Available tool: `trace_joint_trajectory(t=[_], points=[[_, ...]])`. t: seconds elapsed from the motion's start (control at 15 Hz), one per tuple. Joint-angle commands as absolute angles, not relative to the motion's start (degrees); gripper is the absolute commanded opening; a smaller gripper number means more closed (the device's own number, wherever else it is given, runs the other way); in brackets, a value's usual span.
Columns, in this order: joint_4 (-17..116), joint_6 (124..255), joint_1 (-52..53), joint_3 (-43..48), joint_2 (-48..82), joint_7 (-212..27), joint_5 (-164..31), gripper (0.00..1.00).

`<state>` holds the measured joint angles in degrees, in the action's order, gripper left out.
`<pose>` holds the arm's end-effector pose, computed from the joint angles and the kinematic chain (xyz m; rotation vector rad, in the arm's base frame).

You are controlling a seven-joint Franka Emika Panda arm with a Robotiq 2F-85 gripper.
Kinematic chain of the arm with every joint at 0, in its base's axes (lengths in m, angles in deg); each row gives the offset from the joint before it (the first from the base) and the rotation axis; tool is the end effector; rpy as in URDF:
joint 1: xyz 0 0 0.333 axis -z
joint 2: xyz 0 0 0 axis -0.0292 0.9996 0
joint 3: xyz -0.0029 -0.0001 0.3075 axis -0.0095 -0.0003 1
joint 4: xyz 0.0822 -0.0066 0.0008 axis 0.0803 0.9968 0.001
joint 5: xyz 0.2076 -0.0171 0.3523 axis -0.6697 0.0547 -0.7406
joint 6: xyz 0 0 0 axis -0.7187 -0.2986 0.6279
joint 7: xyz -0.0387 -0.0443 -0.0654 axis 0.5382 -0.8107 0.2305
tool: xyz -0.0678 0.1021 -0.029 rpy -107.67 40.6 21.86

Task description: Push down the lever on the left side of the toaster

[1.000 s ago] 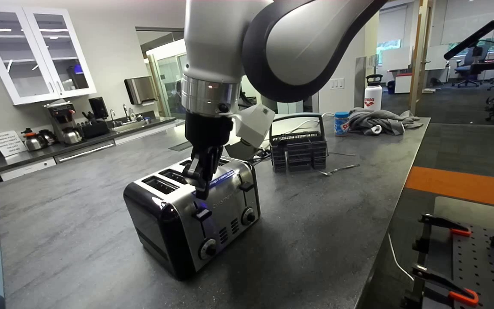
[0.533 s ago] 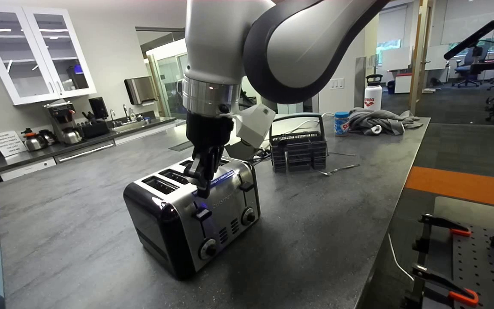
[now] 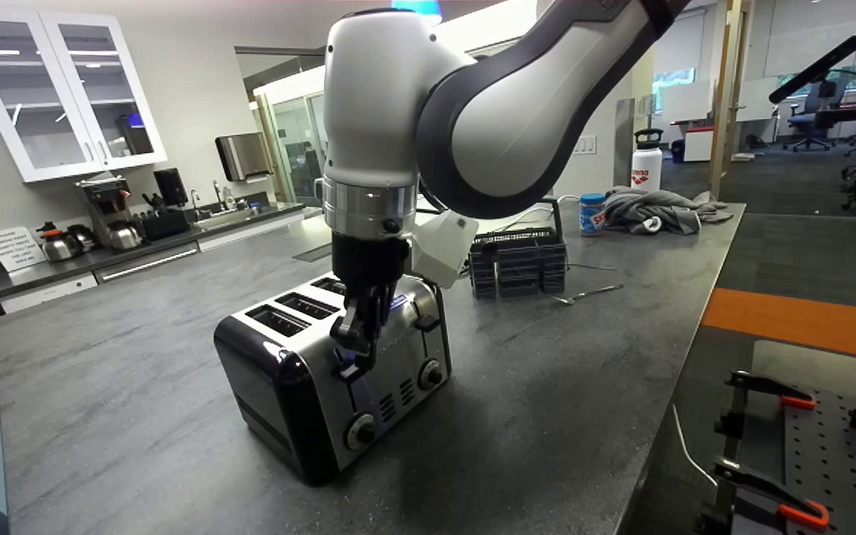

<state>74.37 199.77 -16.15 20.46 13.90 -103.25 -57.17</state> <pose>0.5329 0.3291 0.3199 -3.0139 -0.6720 -0.4262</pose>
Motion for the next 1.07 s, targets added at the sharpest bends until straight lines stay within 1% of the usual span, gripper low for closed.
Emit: trace_joint_trajectory(t=[0.0, 0.27, 1.0], points=[[72.9, 201.5, -17.3, 19.2, 15.5, -103.8, -56.4, 0.0], [72.6, 203.2, -18.0, 18.7, 15.6, -104.3, -55.5, 0.0], [69.3, 202.3, -20.0, 16.4, 20.8, -104.8, -54.1, 0.0]])
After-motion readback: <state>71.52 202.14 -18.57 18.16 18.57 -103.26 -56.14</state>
